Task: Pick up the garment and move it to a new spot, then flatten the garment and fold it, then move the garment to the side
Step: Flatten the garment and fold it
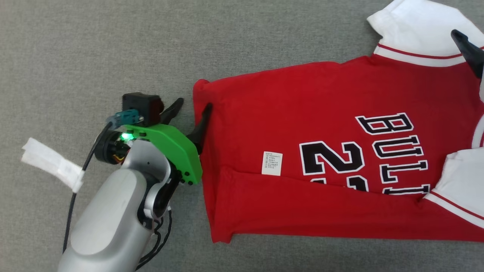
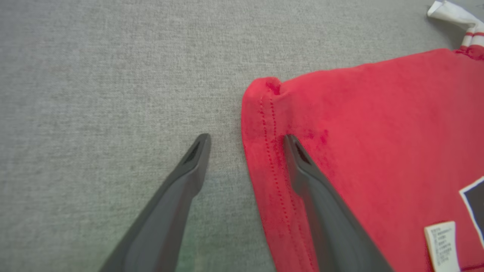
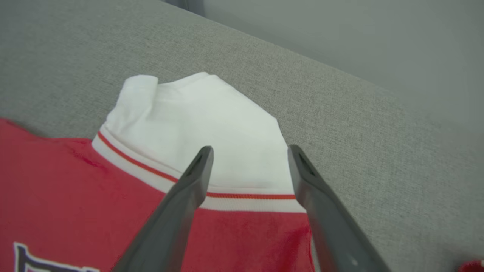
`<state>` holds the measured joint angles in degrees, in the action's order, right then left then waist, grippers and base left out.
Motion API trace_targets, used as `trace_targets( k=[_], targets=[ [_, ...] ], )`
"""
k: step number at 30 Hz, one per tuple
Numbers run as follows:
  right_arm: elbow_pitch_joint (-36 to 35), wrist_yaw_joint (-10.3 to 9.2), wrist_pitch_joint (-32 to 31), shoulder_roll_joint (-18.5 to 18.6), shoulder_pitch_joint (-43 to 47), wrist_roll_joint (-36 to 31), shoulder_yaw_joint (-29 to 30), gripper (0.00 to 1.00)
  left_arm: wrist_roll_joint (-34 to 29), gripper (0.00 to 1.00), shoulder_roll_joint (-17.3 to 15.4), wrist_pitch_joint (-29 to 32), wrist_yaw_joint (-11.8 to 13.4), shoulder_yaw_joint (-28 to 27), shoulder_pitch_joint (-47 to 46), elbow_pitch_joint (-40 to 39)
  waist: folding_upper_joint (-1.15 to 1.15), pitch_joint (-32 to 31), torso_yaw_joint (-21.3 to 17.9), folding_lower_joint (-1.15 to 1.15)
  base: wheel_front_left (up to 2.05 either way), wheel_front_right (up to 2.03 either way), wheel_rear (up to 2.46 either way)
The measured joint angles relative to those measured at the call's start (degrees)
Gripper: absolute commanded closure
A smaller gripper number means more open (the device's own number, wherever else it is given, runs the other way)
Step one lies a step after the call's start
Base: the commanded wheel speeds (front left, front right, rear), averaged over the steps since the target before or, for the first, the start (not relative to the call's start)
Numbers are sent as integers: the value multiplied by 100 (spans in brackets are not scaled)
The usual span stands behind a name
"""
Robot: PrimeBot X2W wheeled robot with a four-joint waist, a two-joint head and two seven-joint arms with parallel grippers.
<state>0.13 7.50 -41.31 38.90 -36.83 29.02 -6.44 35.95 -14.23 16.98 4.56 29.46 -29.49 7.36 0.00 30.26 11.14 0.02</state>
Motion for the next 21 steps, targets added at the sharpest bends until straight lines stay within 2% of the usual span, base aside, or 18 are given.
trace_targets(
  k=[3, 9, 14, 21],
  targets=[
    [695, -1, 30, -93, -481, -252, -339, 0, -20, 0, 209, 1, -174, 156, -341, 443, 0, 84, 225, 0, 0, 0, 0],
    [1583, 0, 102, 125, -1075, -600, -790, 0, 4, 0, 461, -45, -459, 343, -734, 939, 0, 224, 570, -1, 0, 0, 0],
    [1803, -1, -15, 309, -1331, -411, -1141, 0, 77, 0, 523, -75, -633, 370, -840, 1088, 0, 283, 630, -1, 0, 0, 0],
    [1763, -4, -648, 475, -1375, 310, -1399, 0, 197, 0, 558, -90, -761, 402, -948, 1205, 0, 263, 524, -2, 0, 0, 0]
  ],
)
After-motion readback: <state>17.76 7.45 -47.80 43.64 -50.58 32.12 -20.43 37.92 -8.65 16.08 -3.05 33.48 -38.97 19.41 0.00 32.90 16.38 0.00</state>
